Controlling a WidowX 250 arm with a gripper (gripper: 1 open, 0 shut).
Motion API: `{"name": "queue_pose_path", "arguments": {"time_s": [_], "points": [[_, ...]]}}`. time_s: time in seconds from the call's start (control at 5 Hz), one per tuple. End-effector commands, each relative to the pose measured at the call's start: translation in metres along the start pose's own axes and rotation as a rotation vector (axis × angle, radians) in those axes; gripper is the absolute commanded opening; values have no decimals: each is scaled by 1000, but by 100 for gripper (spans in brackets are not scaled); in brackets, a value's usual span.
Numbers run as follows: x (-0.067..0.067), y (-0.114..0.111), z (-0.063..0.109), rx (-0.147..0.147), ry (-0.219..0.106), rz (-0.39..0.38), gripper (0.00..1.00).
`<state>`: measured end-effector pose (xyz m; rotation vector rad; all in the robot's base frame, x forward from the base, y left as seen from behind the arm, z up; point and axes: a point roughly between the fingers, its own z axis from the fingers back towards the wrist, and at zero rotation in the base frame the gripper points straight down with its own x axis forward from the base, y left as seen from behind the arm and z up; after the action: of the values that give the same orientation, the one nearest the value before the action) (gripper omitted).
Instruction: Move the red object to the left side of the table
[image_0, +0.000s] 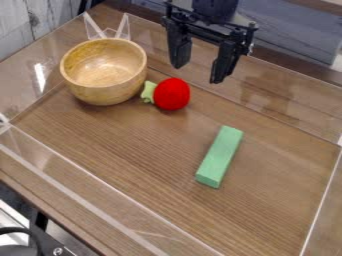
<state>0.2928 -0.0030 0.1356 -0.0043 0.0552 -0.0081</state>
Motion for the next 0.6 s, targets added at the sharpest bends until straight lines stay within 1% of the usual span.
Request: {"name": "queue_pose_path", "arguments": {"time_s": [0.0, 0.2, 0.4], "points": [[-5, 1, -6, -11, -8, 25, 100], [-13, 11, 2, -20, -18, 42, 100], [-16, 16, 22, -35, -62, 37, 100]]}}
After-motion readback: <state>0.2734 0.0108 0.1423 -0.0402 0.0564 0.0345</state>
